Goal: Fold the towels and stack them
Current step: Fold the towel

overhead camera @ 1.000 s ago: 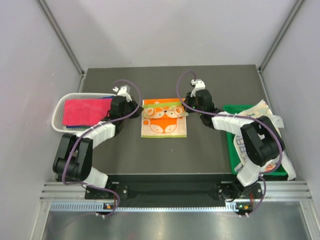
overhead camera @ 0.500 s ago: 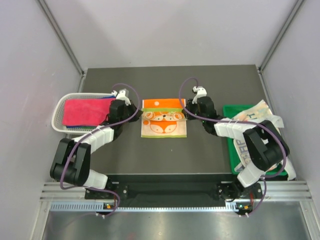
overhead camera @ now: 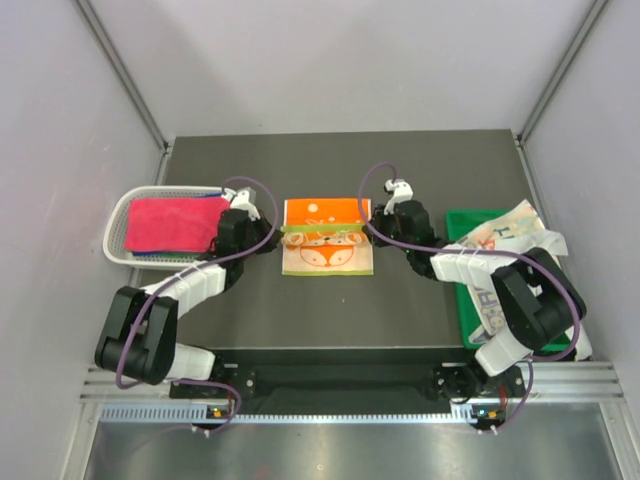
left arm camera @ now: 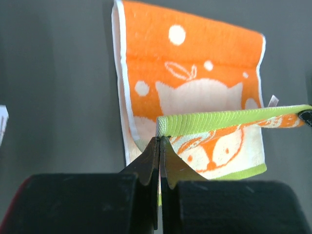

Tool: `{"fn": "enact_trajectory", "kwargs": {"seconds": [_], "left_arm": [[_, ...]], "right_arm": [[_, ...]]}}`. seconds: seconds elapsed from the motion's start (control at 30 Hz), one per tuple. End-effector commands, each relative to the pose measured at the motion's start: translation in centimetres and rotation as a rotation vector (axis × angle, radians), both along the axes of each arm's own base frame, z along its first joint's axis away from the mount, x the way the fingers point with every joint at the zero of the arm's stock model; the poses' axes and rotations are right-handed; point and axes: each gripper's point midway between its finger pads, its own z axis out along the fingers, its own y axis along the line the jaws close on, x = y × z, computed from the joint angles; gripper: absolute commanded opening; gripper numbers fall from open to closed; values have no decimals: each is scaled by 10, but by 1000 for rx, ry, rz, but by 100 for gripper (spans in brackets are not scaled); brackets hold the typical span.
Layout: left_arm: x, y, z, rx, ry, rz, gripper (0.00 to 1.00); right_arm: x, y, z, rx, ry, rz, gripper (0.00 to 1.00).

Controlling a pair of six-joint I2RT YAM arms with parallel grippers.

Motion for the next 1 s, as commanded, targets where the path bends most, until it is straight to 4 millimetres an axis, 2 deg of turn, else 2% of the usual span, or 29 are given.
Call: {"fn": "enact_trajectory", "kwargs": {"seconds": [0.0,0.2,0.3,0.5,0.77,0.87,0.97], "left_arm": [[-5,2,3,-10,-22,16,0],[-13,0,-7,-4,1,3,0],[-18,0,-14,0,15,1,4],[-29,1,-21,3,31,-7,8],[-44,2,-20,-6,50,-21,27],[-49,3,-15,-8,51,-20,28],[-53,3,-6,-22,44,-21,29]], "right_arm": [[-4,9,20,51,-55,17,19],[-17,10,10,54,-32,28,21],[-23,10,5,53,-24,33,26],[-34,10,3,52,-11,46,27],[-55,7,1,60,17,59,31],[-64,2,1,64,24,54,34],[-68,-5,10,78,16,34,36]]}}
